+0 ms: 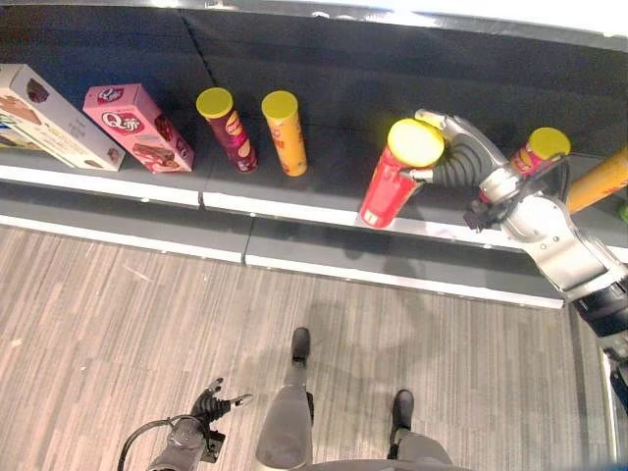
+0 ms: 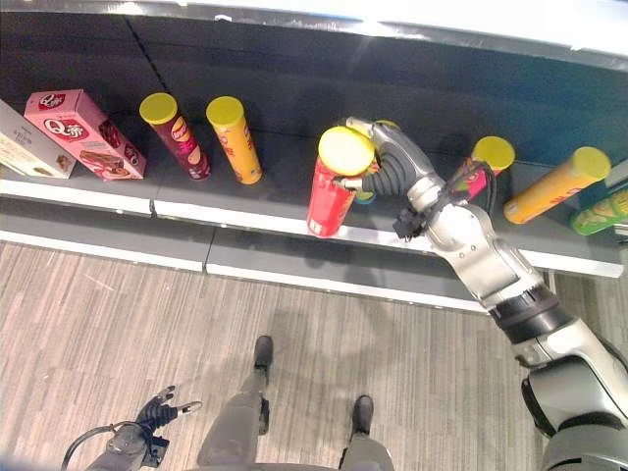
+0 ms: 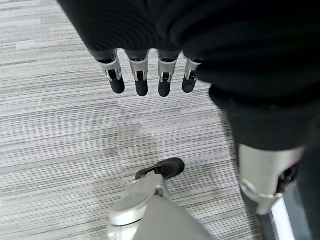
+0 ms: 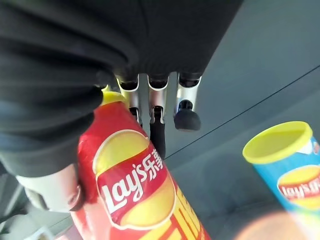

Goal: Put the goods on the table back onto the shelves and tidy them up.

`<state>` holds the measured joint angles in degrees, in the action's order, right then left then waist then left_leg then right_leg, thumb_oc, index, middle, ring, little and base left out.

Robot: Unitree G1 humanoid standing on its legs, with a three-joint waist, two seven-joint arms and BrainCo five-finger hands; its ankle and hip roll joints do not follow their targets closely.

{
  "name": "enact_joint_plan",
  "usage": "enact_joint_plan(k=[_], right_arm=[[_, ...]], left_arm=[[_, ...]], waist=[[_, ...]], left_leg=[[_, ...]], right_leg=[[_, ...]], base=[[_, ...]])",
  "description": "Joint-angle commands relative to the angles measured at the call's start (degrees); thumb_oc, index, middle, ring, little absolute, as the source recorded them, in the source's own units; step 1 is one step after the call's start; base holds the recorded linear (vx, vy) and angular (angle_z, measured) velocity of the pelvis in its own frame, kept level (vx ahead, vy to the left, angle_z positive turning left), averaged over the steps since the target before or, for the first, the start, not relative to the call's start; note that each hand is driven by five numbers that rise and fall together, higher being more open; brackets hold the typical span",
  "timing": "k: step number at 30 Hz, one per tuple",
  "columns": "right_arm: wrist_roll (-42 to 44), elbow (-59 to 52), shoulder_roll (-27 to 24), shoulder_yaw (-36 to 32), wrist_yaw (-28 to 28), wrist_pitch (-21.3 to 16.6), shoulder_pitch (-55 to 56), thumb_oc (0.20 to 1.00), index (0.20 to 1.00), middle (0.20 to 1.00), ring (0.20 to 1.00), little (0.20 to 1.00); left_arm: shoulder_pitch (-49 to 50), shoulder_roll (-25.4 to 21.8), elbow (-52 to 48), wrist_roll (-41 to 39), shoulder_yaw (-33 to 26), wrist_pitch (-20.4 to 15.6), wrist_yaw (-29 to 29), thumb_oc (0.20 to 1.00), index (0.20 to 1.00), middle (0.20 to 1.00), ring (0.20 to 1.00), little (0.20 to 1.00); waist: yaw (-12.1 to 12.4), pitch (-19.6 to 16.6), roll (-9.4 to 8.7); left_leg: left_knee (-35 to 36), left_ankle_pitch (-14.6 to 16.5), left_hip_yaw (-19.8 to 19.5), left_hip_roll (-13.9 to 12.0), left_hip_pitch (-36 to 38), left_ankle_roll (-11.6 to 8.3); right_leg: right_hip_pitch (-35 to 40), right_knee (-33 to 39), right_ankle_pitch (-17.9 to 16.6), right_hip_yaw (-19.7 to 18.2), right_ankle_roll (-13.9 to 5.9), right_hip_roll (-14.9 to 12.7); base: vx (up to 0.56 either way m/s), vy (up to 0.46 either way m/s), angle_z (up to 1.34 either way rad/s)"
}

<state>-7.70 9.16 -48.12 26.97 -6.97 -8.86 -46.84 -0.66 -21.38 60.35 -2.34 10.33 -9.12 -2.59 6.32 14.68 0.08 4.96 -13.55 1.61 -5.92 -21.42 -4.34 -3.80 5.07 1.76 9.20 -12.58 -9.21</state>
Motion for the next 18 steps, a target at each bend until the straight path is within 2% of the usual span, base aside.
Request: enact_joint_plan(k=[1, 5, 18], right_arm=[[-2.26, 0.26, -0.90, 0.21, -5.32, -1.35, -7.89, 0.200, 0.200, 0.200, 0.200, 0.200], [-5.48, 3.49, 0.43, 2.26, -7.52, -0.17, -12.54, 0.200, 0.200, 0.200, 0.200, 0.200], [-12.50, 26.35, 2.77, 10.07, -17.60, 4.18, -29.04, 0.200, 0.200, 0.200, 0.200, 0.200]], left_arm=[[-3.24, -2.94, -0.58, -3.53, 2.26, -1.25, -1.80, 1.000, 1.000, 1.000, 1.000, 1.000], [-3.16, -2.82, -0.85, -4.44, 3.08, -1.48, -2.25, 1.000, 1.000, 1.000, 1.000, 1.000], [-3.95, -3.54, -2.68, -9.74, 6.15, -3.43, -4.64, 1.000, 1.000, 1.000, 1.000, 1.000]], waist=[[1.60, 0.48, -0.05], [2.33, 1.12, 0.50], [5.54, 4.37, 2.23]], left_leg=[[-5.35, 13.81, 3.17, 2.31, 6.88, -2.33], [-4.92, 13.11, 2.64, 2.43, 5.68, -2.54], [-3.57, 10.75, 0.58, 3.06, 1.22, -3.39]], right_leg=[[-8.37, -2.89, -3.54, -3.91, -1.81, 1.66], [-9.23, -3.05, -3.66, -3.57, -1.85, 1.48], [-12.92, -3.61, -4.15, -1.61, -1.85, 1.50]], base=[[-0.01, -0.010, 0.08], [-0.01, -0.018, 0.11], [-0.01, -0.014, 0.08]])
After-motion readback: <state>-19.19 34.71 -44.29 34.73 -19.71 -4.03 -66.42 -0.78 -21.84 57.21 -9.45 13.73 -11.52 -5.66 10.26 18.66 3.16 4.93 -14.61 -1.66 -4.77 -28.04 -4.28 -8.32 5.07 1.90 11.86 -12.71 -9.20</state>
